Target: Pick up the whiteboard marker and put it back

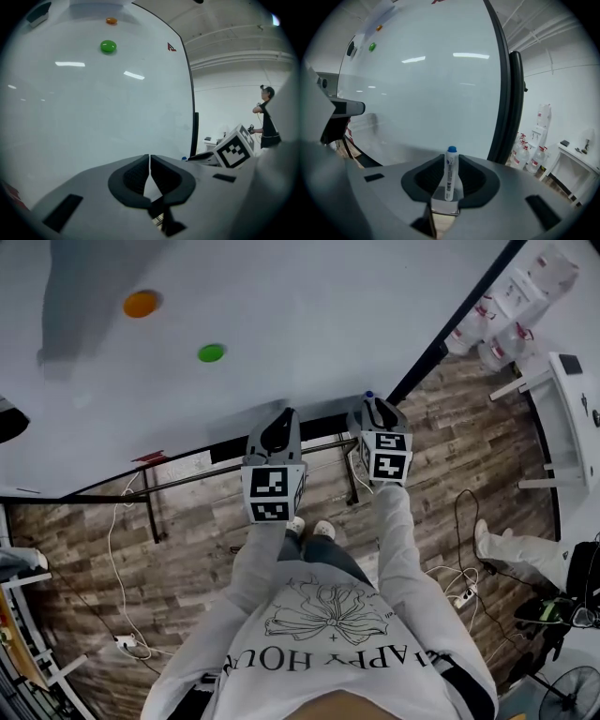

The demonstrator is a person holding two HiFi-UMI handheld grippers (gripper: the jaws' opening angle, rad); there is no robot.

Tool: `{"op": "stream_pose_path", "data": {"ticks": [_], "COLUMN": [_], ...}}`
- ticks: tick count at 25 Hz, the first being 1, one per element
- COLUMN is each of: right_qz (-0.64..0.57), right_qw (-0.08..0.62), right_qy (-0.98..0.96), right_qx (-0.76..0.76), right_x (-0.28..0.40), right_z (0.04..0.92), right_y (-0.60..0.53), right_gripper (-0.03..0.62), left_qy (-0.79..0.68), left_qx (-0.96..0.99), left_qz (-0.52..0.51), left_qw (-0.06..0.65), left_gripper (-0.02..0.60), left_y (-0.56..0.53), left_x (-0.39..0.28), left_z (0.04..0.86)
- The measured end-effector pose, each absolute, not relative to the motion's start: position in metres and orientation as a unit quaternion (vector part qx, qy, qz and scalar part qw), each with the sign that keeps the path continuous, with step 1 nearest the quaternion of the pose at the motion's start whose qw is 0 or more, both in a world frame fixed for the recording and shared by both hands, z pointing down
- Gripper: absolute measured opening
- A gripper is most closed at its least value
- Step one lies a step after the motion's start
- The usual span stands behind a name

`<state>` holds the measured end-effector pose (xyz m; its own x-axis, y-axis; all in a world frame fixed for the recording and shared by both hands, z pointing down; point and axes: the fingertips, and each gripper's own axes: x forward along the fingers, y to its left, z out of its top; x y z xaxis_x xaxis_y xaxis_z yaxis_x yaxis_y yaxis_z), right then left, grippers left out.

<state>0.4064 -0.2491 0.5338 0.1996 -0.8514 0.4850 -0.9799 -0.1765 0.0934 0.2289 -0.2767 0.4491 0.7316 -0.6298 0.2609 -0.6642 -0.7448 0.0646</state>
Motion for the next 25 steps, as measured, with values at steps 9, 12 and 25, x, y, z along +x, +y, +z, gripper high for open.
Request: {"op": "stream_pose_path", "data": {"ticks": [9,12,25], "right_qz": [0.179,0.173,0.099], "right_qw": [0.216,0.21,0.167], "right_qy": [-0.621,-0.62,-0.635], "right_qx": [0.732,0.736,0.747], "right_x": [0.407,0.406,0.397], "right_z": [0.548,0.545,0.471], "right_y": [-0.257,-0.254,-0.244], "right_gripper": [0.073,0.067,0.067], "left_qy": [-0.376,-0.385,-0.414], "left_qx": [0.916,0.912,0.904], "left_qz": [0.119,0.118,0.093], "left_qw": [0.077,0.076,0.061], "left_gripper": [0.008,0.008,0.008], "left_y": [-0.275,-0.274,-0.276], "left_x": [0.209,0.2,0.171], "left_z": [0.453,0.452,0.429]}}
